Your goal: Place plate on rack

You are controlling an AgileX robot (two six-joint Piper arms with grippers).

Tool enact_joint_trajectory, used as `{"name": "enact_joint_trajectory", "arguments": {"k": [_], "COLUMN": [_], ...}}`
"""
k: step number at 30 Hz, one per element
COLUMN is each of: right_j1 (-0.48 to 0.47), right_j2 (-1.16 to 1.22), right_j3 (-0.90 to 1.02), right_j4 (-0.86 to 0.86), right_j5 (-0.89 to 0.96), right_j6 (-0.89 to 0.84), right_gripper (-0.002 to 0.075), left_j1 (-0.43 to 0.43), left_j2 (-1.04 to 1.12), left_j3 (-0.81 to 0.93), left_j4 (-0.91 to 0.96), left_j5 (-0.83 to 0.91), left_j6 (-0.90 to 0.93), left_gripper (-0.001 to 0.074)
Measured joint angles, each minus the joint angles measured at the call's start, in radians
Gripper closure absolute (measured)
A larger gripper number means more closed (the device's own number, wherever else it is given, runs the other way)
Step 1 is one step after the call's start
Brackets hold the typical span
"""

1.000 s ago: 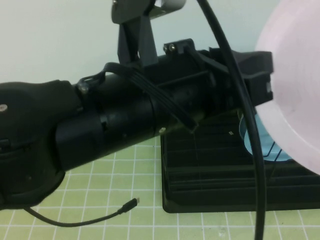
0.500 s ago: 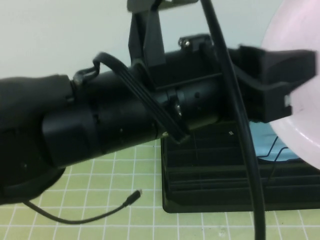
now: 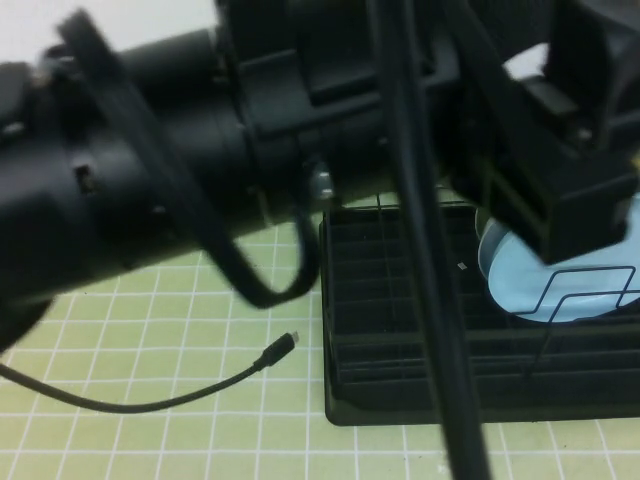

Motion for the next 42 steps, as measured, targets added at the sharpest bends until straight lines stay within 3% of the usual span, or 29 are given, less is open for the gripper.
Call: {"name": "enact_joint_trajectory", "arguments": {"k": [5,10,17,21,23,27,30,38,42], "right_j1": [0.000,0.000,0.000,0.000,0.000,0.000,0.000,0.000,0.000], "right_j2": [0.000,0.072,0.353,0.498,0.552,0.662,0.736,0.910,0.974], "right_j3": [-0.012,-0.038,-0.243,-0.427,-0.513,-0.651,-0.715,-0.744,-0.744], "right_j4": [0.000,-0.158,-0.652,-0.855,-0.930,-1.017,-1.049,-1.094,-1.132], "right_j5": [0.172,0.348,0.788,0.944,0.987,1.053,1.073,1.031,1.018], "right_j6": [-0.324,-0.346,0.011,0.080,0.054,-0.127,-0.152,-0.250,-0.294], "right_gripper": [0.0624,0.0624,0.0625,0.0625,0.0625,0.0625,0.0625,0.0625,0.0625], "left_j1": [0.016,0.081,0.193,0.219,0.219,0.219,0.219,0.219,0.219], "left_j2": [-0.057,-0.129,-0.264,-0.321,-0.329,-0.329,-0.329,-0.327,-0.327], "left_j3": [0.026,0.117,0.360,0.463,0.498,0.540,0.569,0.636,0.639], "left_j4": [0.163,0.206,0.085,-0.113,-0.147,-0.147,-0.147,-0.145,-0.140], "left_j5": [-0.166,-0.407,-0.631,-0.653,-0.660,-0.693,-0.729,-0.973,-0.959], "left_j6": [-0.052,-0.052,-0.019,0.175,0.279,0.342,0.384,0.497,0.496], "left_gripper": [0.0734,0.0735,0.0735,0.0735,0.0735,0.0735,0.0735,0.0735,0.0735]}}
